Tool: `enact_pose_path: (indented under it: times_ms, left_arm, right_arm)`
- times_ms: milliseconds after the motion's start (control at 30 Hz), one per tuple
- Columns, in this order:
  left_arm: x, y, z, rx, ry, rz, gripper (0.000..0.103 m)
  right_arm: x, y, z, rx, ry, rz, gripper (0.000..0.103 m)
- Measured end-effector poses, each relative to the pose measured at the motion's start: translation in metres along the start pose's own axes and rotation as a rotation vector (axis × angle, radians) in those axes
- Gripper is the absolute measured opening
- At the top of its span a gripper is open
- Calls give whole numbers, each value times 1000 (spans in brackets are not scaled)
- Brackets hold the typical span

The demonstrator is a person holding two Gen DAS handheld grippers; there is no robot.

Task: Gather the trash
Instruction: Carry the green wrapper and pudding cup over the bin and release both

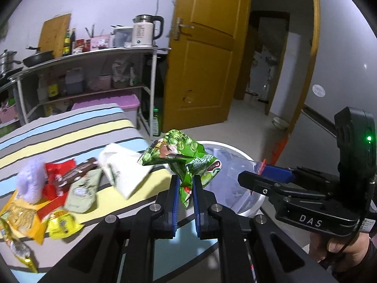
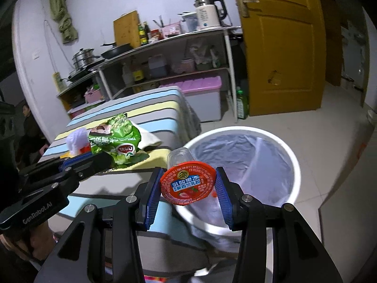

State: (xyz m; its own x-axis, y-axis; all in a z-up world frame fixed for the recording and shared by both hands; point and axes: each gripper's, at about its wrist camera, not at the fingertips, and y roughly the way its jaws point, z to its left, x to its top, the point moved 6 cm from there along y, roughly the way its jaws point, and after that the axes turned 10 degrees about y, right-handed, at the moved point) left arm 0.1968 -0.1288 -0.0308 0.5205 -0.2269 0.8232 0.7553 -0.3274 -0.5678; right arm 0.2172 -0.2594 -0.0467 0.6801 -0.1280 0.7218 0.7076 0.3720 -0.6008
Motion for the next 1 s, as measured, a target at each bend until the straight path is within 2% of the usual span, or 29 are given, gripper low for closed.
enact_pose_path:
  times_ms: [233, 667, 800, 1000]
  left_arm:
    - [5, 31, -19, -44, 23, 38, 10]
    - [3, 82, -32, -91, 32, 123, 11]
    - [1, 88, -30, -97, 28, 135, 14]
    - [1, 81, -25, -106, -1, 121, 15]
  right_arm:
    - [3, 7, -31, -40, 51, 5, 46]
    - [1, 31, -70, -90, 126, 43, 46]
    - [0, 34, -76, -93, 138, 39, 46]
    - [3, 32, -77, -94, 134, 18, 47]
